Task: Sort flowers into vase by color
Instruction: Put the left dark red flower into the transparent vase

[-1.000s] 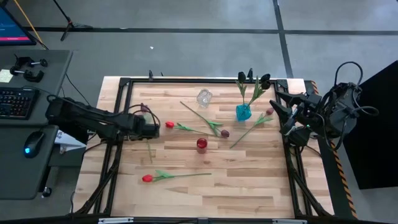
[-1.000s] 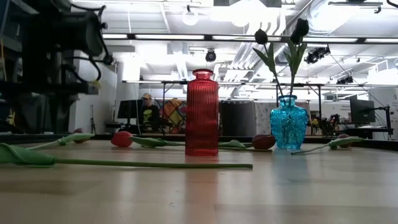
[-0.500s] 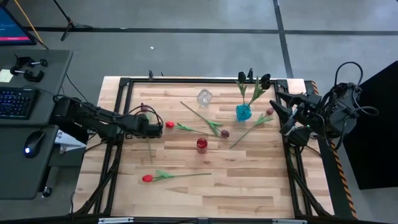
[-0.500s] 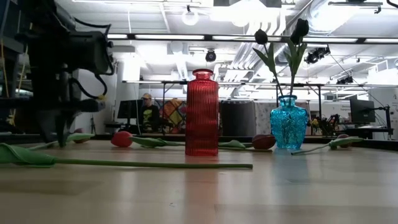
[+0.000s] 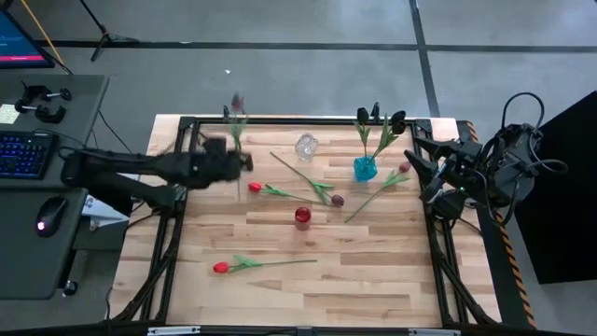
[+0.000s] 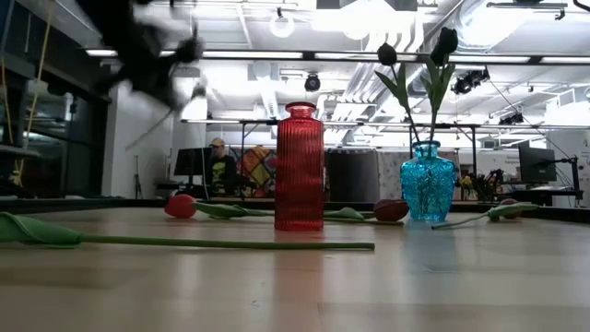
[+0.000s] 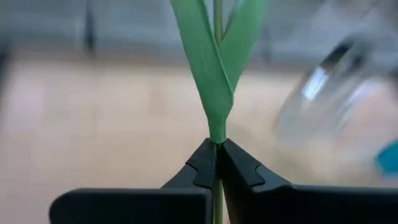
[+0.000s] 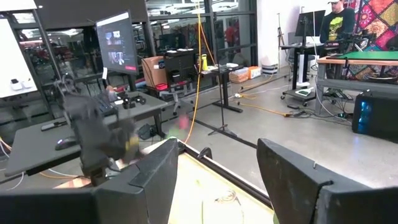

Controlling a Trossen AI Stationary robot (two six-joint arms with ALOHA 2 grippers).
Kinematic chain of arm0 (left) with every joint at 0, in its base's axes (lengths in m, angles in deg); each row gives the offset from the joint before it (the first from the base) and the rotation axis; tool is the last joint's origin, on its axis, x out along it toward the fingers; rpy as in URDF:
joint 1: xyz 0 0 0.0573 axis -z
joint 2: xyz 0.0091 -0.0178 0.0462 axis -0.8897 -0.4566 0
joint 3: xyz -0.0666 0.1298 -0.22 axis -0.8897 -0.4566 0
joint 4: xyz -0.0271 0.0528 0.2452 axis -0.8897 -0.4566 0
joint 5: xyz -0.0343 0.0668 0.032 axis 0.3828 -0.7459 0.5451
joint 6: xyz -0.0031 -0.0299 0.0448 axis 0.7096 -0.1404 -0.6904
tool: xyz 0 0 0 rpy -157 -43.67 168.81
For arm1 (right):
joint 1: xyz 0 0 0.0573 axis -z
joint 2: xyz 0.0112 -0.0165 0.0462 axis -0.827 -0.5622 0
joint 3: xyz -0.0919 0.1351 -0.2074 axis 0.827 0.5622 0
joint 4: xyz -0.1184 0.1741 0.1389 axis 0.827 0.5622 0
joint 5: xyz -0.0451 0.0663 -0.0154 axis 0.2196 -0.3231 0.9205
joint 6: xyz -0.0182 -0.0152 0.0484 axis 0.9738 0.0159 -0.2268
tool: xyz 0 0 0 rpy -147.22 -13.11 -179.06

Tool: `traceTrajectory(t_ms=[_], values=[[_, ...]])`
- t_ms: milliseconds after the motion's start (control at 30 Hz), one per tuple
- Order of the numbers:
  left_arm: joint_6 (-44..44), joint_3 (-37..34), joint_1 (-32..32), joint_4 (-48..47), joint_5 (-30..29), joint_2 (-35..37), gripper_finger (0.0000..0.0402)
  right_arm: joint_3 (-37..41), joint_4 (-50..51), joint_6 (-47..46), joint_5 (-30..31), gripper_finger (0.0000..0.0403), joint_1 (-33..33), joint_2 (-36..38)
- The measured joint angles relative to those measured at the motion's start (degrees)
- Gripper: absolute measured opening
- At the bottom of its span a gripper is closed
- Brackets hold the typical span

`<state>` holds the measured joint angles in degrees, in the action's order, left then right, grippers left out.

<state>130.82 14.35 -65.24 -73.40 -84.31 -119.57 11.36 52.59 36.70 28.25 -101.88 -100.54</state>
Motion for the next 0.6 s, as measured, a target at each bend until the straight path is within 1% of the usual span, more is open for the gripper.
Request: traceTrajectory(t_ms=[67,100,133,167,200,233,267,333,400,467,600], values=[[-18.6,1.9,-1.8,12.7,-6.6,1.5,0.0001,0.0,0.0,-0.5,0.0,0.0209,0.0,0.0],[-28.6,2.1,-3.0,21.5,-8.2,1.9,0.0001,0.0,0.0,-1.2,0.0,0.0209,0.0,0.0],[-38.4,2.0,-4.5,31.4,-7.9,2.0,0.0001,0.0,0.0,-1.8,0.0,0.0209,0.2,0.0],[-47.3,1.5,-6.3,41.3,-5.3,1.7,0.0001,0.0,0.0,-2.5,0.0,0.0209,0.5,0.0],[-54.1,0.7,-8.3,51.3,-0.5,0.7,0.0001,0.0,0.0,-3.0,0.0,0.0209,0.8,-0.2],[-58.5,0.1,-10.2,60.1,5.3,-0.8,0.0001,0.0,0.0,-3.5,0.1,0.0209,1.2,-0.3],[-60.8,-0.3,-12.2,67.3,11.0,-2.7,0.0001,0.0,0.0,-3.9,0.1,0.0209,1.6,-0.5],[-61.7,-0.3,-15.4,77.8,19.3,-7.6,0.0001,0.0,0.0,-4.1,0.0,0.0209,2.4,-1.3],[-60.6,-0.4,-18.0,84.6,24.1,-13.0,0.0001,0.0,0.0,-4.0,0.0,0.0209,3.2,-2.1],[-59.0,-0.4,-20.1,89.3,27.7,-18.6,0.0001,0.0,0.0,-3.9,0.0,0.0209,4.1,-3.0],[-58.4,0.9,-22.7,98.7,37.2,-29.6,0.0001,0.0,0.0,-3.9,0.0,0.0209,5.4,-4.1]])
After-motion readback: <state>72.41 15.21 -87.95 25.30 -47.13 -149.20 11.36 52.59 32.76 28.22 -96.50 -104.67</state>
